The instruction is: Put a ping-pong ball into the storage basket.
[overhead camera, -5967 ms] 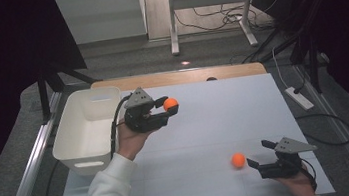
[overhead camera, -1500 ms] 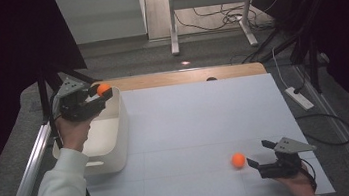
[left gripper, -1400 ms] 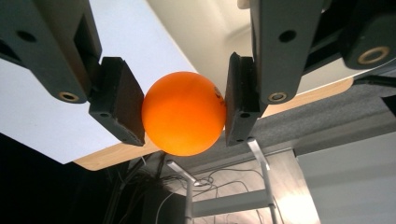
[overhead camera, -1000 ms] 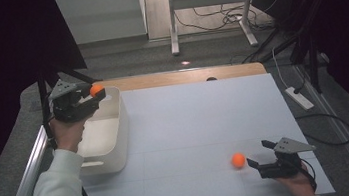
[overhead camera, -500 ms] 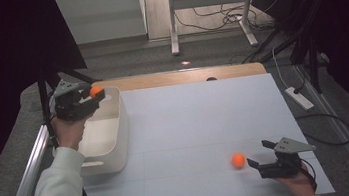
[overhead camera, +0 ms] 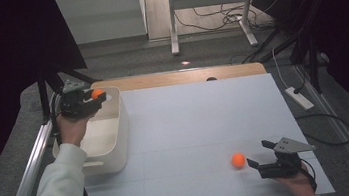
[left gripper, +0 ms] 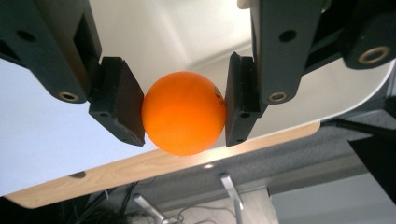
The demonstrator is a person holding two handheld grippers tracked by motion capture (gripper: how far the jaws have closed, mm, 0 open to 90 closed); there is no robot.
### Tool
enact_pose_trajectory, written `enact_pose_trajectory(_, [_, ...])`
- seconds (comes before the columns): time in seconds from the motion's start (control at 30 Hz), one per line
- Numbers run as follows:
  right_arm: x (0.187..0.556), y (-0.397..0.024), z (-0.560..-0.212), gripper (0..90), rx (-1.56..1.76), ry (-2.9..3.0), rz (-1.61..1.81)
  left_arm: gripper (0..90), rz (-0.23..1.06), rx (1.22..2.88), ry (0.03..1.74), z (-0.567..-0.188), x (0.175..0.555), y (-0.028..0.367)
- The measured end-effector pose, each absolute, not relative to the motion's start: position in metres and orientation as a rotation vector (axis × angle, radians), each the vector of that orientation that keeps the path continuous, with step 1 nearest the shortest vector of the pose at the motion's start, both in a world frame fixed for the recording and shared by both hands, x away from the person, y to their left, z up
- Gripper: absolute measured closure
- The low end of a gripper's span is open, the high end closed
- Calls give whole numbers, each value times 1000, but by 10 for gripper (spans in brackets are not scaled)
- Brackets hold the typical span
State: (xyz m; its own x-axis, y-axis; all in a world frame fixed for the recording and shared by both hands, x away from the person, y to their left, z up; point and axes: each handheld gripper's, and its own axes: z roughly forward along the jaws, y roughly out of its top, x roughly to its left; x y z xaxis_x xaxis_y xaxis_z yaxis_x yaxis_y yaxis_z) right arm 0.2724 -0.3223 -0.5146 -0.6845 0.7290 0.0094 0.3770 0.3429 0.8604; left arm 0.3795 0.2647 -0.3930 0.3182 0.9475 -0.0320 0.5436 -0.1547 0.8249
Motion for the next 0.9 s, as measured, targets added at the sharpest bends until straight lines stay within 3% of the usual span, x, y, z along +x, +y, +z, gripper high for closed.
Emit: enact_pose_trajectory(0.9, [273, -322, -515, 102, 973, 2237, 1279, 507, 597, 1911, 1421, -405, 392, 260])
